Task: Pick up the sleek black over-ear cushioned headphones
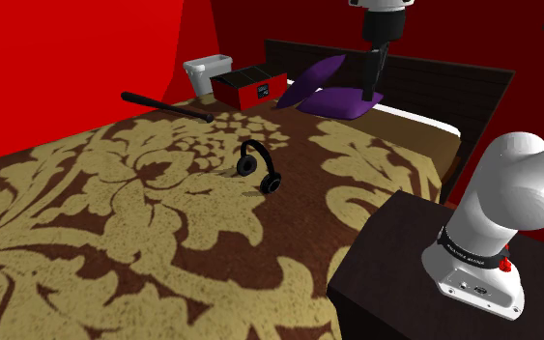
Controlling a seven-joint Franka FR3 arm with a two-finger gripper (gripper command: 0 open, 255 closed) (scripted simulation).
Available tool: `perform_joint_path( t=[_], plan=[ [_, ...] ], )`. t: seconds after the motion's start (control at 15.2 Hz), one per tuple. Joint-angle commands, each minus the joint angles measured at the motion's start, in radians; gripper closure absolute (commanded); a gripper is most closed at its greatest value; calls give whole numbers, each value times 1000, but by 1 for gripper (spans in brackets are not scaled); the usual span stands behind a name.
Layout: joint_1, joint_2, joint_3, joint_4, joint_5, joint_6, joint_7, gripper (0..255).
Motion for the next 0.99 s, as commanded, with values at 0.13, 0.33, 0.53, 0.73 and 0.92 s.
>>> perform_joint_path(
  t=[0.13,0.33,0.53,0.73,0.92],
  plan=[
    [-5,60,14,3,8,58,30,0],
    [-12,157,33,18,16,139,74,0],
    [-20,260,50,45,19,214,117,0],
    [-28,368,66,86,18,281,161,0],
    [-36,478,78,138,12,339,204,0]
  ],
)
